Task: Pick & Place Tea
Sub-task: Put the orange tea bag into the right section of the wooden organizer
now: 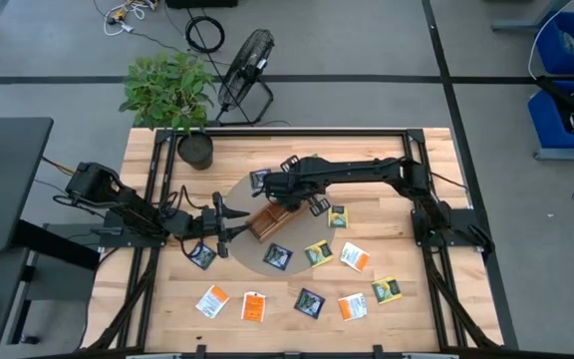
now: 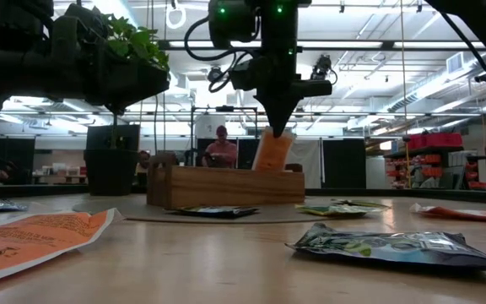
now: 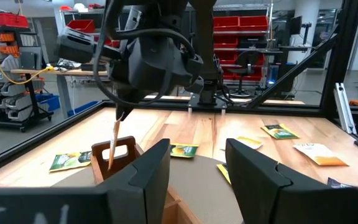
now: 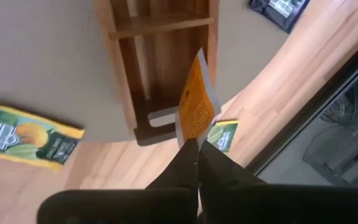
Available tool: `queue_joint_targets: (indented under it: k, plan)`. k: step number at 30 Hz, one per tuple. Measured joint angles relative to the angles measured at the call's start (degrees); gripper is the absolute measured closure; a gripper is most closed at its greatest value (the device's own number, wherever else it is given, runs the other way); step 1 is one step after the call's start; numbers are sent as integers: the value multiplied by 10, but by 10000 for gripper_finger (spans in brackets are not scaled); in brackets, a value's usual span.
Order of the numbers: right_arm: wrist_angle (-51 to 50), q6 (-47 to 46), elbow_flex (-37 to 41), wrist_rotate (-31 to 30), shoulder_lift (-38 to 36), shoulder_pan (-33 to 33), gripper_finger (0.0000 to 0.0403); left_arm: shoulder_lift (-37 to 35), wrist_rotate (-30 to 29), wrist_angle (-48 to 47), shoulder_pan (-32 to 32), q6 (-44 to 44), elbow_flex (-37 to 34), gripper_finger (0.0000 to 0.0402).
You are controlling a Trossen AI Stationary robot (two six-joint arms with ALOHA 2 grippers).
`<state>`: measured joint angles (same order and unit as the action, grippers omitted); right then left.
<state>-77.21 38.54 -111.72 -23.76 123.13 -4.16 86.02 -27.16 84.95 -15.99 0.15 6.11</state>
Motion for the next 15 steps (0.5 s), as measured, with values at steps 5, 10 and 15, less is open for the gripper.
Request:
queue_joint_targets:
  k: [5, 10, 15]
  plan:
    - [15, 11, 0, 18, 0, 0, 403, 0, 0, 0, 0, -1, 0, 239]
    - [38, 16, 0, 41, 2, 0, 403, 0, 0, 0, 0, 0, 0, 239]
    - [47, 21, 0, 47, 4, -3, 403, 0, 0, -1, 0, 0, 0, 239]
